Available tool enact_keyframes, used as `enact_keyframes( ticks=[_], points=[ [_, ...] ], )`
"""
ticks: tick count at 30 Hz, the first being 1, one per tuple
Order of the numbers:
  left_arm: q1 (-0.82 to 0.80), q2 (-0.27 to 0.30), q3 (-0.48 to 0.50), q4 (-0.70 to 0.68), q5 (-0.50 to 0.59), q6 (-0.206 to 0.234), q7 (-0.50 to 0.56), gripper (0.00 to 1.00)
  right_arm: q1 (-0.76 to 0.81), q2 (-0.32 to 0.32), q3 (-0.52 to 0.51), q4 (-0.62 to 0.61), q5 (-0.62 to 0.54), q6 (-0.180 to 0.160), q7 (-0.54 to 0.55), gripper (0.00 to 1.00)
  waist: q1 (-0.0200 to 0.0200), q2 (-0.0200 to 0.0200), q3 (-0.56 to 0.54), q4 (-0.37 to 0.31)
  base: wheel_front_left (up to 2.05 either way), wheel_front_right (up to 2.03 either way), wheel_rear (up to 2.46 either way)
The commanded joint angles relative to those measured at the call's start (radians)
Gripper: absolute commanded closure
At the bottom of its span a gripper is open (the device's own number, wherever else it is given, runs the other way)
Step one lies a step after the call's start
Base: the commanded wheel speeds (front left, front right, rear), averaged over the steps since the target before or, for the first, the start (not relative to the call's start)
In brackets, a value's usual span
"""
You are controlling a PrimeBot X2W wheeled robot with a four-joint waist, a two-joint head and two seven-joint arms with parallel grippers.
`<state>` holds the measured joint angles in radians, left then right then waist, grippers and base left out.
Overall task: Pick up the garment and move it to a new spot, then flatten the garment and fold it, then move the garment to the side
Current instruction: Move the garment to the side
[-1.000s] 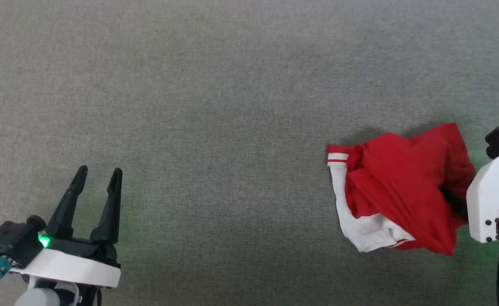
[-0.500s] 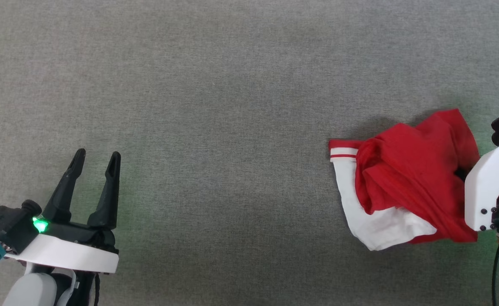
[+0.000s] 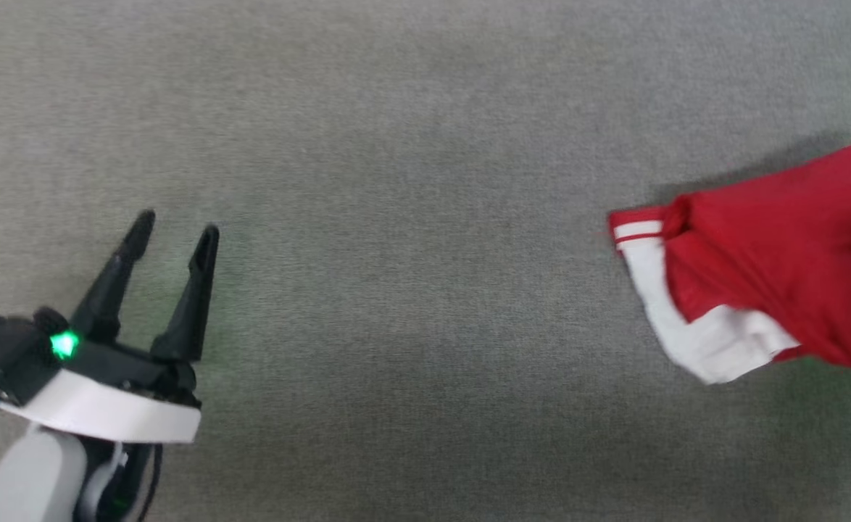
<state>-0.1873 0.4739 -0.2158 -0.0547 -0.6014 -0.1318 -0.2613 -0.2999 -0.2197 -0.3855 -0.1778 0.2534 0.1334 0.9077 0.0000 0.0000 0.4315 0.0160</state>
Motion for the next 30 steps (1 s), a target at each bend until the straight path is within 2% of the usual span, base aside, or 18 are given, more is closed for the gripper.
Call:
enact_keyframes(
  ticks=[1, 9, 17, 24, 30],
  points=[
    [-0.028, 0.013, -0.003, -0.008, -0.004, 0.002, -0.005, 0.00, -0.017, 0.004, -0.015, -0.006, -0.011, -0.005, -0.012, 1.00, 0.0000, 0.0000, 0.030, -0.023, 0.00, 0.00, 0.00],
    [-0.191, 0.118, -0.020, -0.084, -0.026, 0.002, -0.005, 0.00, -0.110, 0.052, -0.205, 0.013, -0.065, -0.004, -0.111, 1.00, 0.0000, 0.0000, 0.157, -0.084, 0.00, 0.00, 0.00],
    [-0.283, 0.208, -0.017, -0.148, -0.047, 0.002, -0.005, 0.00, -0.252, 0.049, -0.406, 0.119, -0.136, -0.004, -0.272, 1.00, 0.0000, 0.0000, 0.246, -0.120, 0.00, 0.00, 0.00],
    [-0.281, 0.253, -0.002, -0.175, -0.056, 0.002, -0.005, 0.00, -0.344, 0.088, -0.460, 0.234, -0.210, -0.004, -0.378, 1.00, 0.0000, 0.0000, 0.286, -0.133, 0.00, 0.00, 0.00],
    [-0.264, 0.256, 0.008, -0.169, -0.053, 0.002, -0.005, 0.00, -0.373, 0.089, -0.461, 0.290, -0.262, -0.004, -0.452, 1.00, 0.0000, 0.0000, 0.284, -0.133, 0.00, 0.00, 0.00]
  ],
)
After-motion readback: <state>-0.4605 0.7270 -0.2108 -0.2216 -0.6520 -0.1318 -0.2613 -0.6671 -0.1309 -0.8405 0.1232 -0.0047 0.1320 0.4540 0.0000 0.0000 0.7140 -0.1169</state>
